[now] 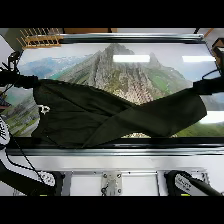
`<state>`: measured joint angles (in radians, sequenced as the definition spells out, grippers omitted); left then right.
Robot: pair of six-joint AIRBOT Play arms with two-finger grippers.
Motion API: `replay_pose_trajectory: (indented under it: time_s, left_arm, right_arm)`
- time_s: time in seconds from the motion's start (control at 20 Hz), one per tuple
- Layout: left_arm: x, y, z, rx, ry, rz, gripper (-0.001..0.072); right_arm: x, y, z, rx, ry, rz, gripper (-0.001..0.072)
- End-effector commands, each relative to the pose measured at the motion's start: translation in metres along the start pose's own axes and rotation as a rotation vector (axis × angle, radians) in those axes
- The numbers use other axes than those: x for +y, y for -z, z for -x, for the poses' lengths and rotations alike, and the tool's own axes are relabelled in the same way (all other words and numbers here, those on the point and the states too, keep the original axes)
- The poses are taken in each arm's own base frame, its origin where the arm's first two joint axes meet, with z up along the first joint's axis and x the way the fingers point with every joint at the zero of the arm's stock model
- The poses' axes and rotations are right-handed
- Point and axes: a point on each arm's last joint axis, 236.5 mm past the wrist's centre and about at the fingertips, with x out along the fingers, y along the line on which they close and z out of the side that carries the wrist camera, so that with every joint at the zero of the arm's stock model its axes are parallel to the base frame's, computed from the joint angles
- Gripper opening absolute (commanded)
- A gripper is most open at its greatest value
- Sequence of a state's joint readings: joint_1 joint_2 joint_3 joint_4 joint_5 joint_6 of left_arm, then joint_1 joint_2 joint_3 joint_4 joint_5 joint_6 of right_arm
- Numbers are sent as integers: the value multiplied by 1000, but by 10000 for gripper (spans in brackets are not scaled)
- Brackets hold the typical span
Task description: Fold the clothes and pants, and hang the long-sleeved shirts on hangers.
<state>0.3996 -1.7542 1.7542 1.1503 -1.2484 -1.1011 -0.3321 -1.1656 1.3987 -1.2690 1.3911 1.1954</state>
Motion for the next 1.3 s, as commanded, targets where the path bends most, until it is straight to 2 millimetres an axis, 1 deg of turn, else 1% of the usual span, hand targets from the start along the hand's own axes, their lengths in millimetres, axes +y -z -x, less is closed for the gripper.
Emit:
replay_pose_trajectory:
  time_s: [0.0,0.1,0.2,0.25,0.3,0.35,0.4,0.45,0.5,0.6,0.7,0.8,0.85,0.9,0.95,1.0,1.05,1.15,1.2,1.25]
  left_arm:
    - [1,0,0,0,-1,0,21]
    - [0,0,0,-1,0,0,21]
    - [1,0,0,-2,-1,0,21]
    - [1,-1,0,-3,-2,0,21]
    - [1,-1,0,-4,-2,0,21]
    - [1,-1,0,-4,-2,0,21]
    - [1,-1,0,-4,-2,0,21]
    - [1,-1,0,-3,-2,0,21]
    - [1,-1,0,-3,-2,0,21]
    - [1,-1,0,-3,-2,0,21]
    - [1,-1,0,-3,-2,0,21]
    - [1,-1,0,-3,-2,0,21]
    - [1,-1,0,-3,-2,0,21]
    - [1,-1,0,-3,-2,0,21]
    - [1,-1,0,-3,-2,0,21]
    - [1,-1,0,-3,-2,0,21]
    - [1,-1,0,-3,-2,0,21]
    - [1,-1,0,-3,-2,0,21]
    - [1,-1,0,-3,-2,0,21]
    - [1,-1,0,-3,-2,0,21]
  right_arm:
    - [20,78,58,18,110,-20,16]
    - [6,115,71,20,229,-50,16]
    - [-18,142,85,23,371,-115,18]
    - [-28,147,93,13,429,-140,28]
    - [-35,147,99,-4,469,-161,79]
    - [-37,143,102,-28,481,-169,428]
    - [-35,136,101,-51,470,-169,720]
    - [-28,124,98,-90,429,-165,702]
    - [-17,109,93,-135,368,-164,702]
    - [9,76,76,-215,216,-180,702]
    - [31,51,44,-212,52,-205,702]
    - [40,37,2,-154,-62,-200,702]
    - [46,34,-23,-107,-114,-185,701]
    - [53,36,-49,-53,-157,-155,700]
    - [64,41,-76,13,-191,-114,691]
    - [77,50,-100,77,-220,-72,691]
    - [95,58,-123,134,-248,-33,690]
    - [126,68,-159,191,-269,39,691]
    - [140,70,-172,199,-270,70,691]
    - [149,72,-184,201,-254,89,691]
